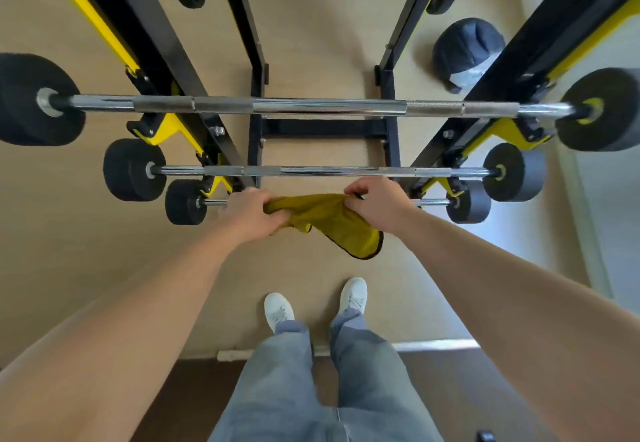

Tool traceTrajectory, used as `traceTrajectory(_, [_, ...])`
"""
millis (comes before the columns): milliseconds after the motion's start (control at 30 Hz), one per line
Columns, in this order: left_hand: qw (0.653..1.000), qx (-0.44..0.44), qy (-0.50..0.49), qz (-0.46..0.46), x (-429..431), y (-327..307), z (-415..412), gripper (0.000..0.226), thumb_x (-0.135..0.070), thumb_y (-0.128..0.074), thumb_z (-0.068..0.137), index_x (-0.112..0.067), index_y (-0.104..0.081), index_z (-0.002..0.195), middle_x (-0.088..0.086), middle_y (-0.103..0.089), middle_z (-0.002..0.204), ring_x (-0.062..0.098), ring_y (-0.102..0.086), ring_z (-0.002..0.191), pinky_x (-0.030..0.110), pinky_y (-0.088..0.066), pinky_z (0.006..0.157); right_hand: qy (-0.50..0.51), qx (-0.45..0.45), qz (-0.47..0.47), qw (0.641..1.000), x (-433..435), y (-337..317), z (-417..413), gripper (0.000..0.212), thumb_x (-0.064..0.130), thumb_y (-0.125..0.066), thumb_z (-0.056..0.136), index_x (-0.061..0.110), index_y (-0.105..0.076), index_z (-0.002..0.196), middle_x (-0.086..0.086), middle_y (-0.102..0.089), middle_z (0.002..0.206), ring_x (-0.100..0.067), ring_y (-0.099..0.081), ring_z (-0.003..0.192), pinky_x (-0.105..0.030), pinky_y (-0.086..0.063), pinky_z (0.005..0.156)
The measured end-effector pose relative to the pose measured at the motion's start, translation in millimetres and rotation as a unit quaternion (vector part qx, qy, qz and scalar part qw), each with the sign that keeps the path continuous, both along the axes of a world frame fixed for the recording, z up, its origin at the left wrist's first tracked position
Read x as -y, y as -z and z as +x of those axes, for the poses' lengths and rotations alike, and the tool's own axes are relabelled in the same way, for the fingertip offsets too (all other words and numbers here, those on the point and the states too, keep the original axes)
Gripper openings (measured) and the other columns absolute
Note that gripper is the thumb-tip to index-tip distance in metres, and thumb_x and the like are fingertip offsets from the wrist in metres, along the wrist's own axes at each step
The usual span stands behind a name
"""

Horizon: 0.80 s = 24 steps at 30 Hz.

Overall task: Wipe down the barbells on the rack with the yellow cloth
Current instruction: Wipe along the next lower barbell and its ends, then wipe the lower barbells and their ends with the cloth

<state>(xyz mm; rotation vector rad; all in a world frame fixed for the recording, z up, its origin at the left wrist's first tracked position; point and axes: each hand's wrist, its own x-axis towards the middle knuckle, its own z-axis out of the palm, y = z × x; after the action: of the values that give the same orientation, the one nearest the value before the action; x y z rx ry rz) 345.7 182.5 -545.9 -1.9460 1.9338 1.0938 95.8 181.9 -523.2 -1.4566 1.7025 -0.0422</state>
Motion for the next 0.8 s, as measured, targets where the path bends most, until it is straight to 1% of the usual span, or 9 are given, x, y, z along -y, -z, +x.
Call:
traceTrajectory(100, [0.996,-0.065,-0.053,0.040,-6,12,13,0.028,-0.045,-0.067,0.090,-0.027,-0.056,0.109,-0.005,-0.059,0.095,0.019,-0.060,0.096,0.040,-0.054,0.089,0.014,-0.040,0.037,0.998,-8,10,14,0.045,0.050,-0.064,0.092,0.031,-0.059,0.133,0.002,-0.063,0.119,-0.017,-0.059,0.094,-0.027,-0.049,0.073])
traceTrajectory(200, [0.991,-0.090,-0.094,0.019,-9,25,26,0.039,-0.043,-0.072,0.086,-0.024,-0.052,0.114,-0.006,-0.057,0.098,0.015,-0.057,0.095,0.033,-0.050,0.081,0.027,-0.041,0.073,0.996,-15,13,26,0.040,0.052,-0.063,0.091,0.038,-0.061,0.128,0.002,-0.062,0.111,-0.017,-0.060,0.088,-0.029,-0.050,0.068])
traceTrajectory(267, [0.981,-0.121,-0.149,0.014,-9,32,35,0.045,-0.043,-0.073,0.085,-0.024,-0.052,0.121,-0.006,-0.058,0.104,0.016,-0.057,0.098,0.032,-0.048,0.080,0.054,0.033,0.103,0.993,-18,11,32,0.029,0.043,-0.062,0.095,0.043,-0.064,0.124,0.001,-0.064,0.109,-0.017,-0.062,0.087,-0.031,-0.054,0.071])
traceTrajectory(333, [0.963,-0.142,-0.227,-0.012,-11,33,42,0.049,-0.041,-0.073,0.086,-0.024,-0.052,0.128,-0.005,-0.057,0.108,0.017,-0.056,0.100,0.031,-0.047,0.077,0.092,0.110,0.089,0.986,-22,9,38,0.024,0.035,-0.059,0.098,0.046,-0.068,0.117,0.004,-0.067,0.105,-0.022,-0.064,0.093,-0.037,-0.058,0.085])
traceTrajectory(467, [0.935,-0.139,-0.325,-0.007,-22,38,52,0.056,-0.046,-0.074,0.084,-0.030,-0.052,0.133,-0.005,-0.055,0.116,0.017,-0.052,0.100,0.029,-0.044,0.072,0.179,0.228,0.073,0.954,-21,0,49,0.028,0.017,-0.058,0.099,0.039,-0.076,0.097,0.002,-0.067,0.104,-0.025,-0.062,0.103,-0.044,-0.054,0.098])
traceTrajectory(567, [0.938,-0.113,-0.325,0.049,-28,41,53,0.064,-0.062,-0.070,0.079,-0.031,-0.054,0.134,-0.001,-0.060,0.125,0.022,-0.057,0.104,0.033,-0.045,0.078,0.192,0.301,0.102,0.928,-16,-15,57,0.032,0.006,-0.056,0.099,0.030,-0.072,0.113,-0.006,-0.059,0.110,-0.032,-0.059,0.105,-0.042,-0.057,0.093])
traceTrajectory(667, [0.927,-0.095,-0.352,0.084,-33,40,44,0.078,-0.071,-0.062,0.080,-0.025,-0.049,0.143,0.007,-0.052,0.141,0.030,-0.052,0.124,0.040,-0.044,0.095,0.225,0.372,0.116,0.893,-12,-29,60,0.038,-0.001,-0.050,0.100,0.023,-0.068,0.124,-0.010,-0.053,0.110,-0.031,-0.058,0.097,-0.045,-0.059,0.086])
traceTrajectory(733, [0.901,-0.127,-0.392,0.134,-38,40,35,0.085,-0.073,-0.054,0.085,-0.018,-0.042,0.148,0.011,-0.046,0.148,0.033,-0.046,0.132,0.045,-0.038,0.107,0.258,0.420,0.122,0.862,-11,-35,60,0.041,-0.003,-0.047,0.100,0.021,-0.068,0.125,-0.010,-0.052,0.104,-0.029,-0.055,0.086,-0.049,-0.056,0.088])
traceTrajectory(800, [0.853,-0.208,-0.427,0.219,-44,43,26,0.085,-0.073,-0.047,0.088,-0.015,-0.038,0.150,0.014,-0.046,0.148,0.033,-0.047,0.131,0.047,-0.038,0.110,0.287,0.456,0.118,0.834,-10,-38,58,0.041,-0.003,-0.045,0.100,0.019,-0.070,0.123,-0.011,-0.051,0.103,-0.029,-0.050,0.083,-0.047,-0.055,0.084])
